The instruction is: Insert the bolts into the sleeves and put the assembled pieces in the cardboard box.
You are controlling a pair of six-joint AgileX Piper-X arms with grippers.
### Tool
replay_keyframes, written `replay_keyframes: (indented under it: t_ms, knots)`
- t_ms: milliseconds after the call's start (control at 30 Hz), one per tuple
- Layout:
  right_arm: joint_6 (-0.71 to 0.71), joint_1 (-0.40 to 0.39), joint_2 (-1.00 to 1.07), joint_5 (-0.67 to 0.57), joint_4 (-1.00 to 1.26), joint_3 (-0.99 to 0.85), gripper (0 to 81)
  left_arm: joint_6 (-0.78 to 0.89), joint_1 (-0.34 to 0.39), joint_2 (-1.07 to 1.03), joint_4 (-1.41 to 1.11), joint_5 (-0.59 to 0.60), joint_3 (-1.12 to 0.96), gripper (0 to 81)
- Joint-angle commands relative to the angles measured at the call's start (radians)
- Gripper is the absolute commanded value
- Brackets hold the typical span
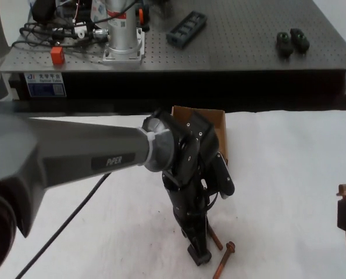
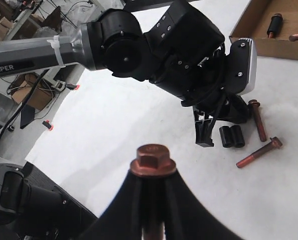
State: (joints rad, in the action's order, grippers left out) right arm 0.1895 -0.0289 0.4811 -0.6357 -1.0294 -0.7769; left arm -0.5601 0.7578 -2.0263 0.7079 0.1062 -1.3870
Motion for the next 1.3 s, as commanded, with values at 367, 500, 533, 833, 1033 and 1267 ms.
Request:
replay_keyframes:
  t_ms: [367, 500, 533, 833, 1033, 1267]
  knots:
    - [0.118, 0.002, 0.028, -0.003, 0.241, -0.005, 2.1, 0.592, -0.006, 0.450, -0.124, -0.004, 0.132, 0.7]
    - [0.244, -0.020, 0.091, -0.076, 0.443, -0.005, 2.1, 0.738, 0.006, 0.666, -0.315, 0.253, 0.337, 0.7]
    - [0.282, -0.034, 0.111, -0.083, 0.506, -0.005, 2.1, 0.772, 0.010, 0.720, -0.370, 0.310, 0.387, 0.7]
    - [0.556, -0.208, 0.251, -0.074, 0.944, -0.005, 2.1, 0.919, 0.055, 0.986, -0.620, 0.461, 0.543, 0.7]
    - [0.559, -0.277, 0.285, -0.018, 0.950, -0.005, 2.1, 0.939, 0.055, 1.003, -0.660, 0.538, 0.543, 0.7]
    - [0.559, -0.280, 0.292, 0.038, 0.954, -0.005, 2.1, 0.944, 0.055, 1.003, -0.665, 0.587, 0.543, 0.7]
